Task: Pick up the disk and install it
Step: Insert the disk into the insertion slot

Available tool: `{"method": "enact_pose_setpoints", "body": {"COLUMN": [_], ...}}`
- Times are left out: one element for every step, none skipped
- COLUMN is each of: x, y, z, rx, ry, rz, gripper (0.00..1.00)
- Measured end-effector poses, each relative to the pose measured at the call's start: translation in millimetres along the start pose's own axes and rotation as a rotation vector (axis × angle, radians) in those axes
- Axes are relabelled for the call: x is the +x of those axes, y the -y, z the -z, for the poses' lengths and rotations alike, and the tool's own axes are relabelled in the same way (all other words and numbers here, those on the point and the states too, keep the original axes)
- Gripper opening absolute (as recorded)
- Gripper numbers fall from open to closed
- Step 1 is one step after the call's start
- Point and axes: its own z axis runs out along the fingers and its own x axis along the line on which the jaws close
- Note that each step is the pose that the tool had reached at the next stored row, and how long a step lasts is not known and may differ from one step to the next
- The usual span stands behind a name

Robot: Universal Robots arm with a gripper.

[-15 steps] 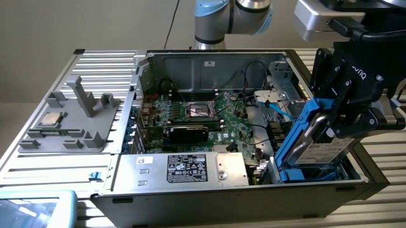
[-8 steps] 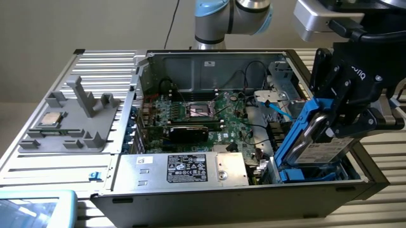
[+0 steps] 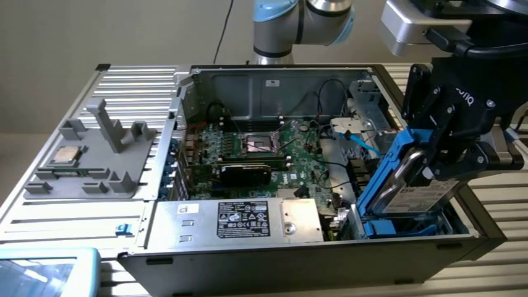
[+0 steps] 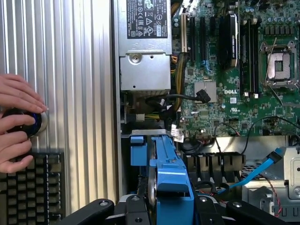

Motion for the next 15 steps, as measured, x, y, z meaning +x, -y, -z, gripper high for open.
{"method": "enact_pose_setpoints", "body": {"x": [0.0, 0.0, -0.1, -0.3, -0.6, -0.7, -1.0, -1.5, -1.7, -1.7, -2.0, -2.4, -2.8, -3.6, -4.2], "y": [0.0, 0.0, 0.0, 0.0, 0.0, 0.0, -0.1, -0.2, -0.2, -0.2, -0.3, -0.5, -0.6, -0.8, -1.0], "z": [0.0, 0.0, 0.0, -0.1, 0.0, -0.1, -0.3, -0.4, -0.4, -0.5, -0.7, -0.9, -1.2, -1.7, -2.1], "rx": [0.0, 0.0004, 0.001, 0.0021, 0.0033, 0.0042, 0.0049, 0.0058, 0.0065, 0.0068, 0.0076, 0.0084, 0.0091, 0.0099, 0.0106], "ry": [0.0, 0.0, 0.0001, 0.0003, 0.0003, 0.0003, 0.0003, 0.0003, 0.0003, 0.0003, 0.0003, 0.0001, 0.0001, 0.0, 0.0], "rz": [0.0, 0.0, 0.0, 0.0, 0.0, 0.0, 0.0, 0.0, 0.0, 0.0, 0.0, 0.0, 0.0, 0.0, 0.0], "gripper": [0.37, 0.37, 0.37, 0.37, 0.37, 0.37, 0.37, 0.37, 0.37, 0.37, 0.37, 0.37, 0.37, 0.37, 0.37]}}
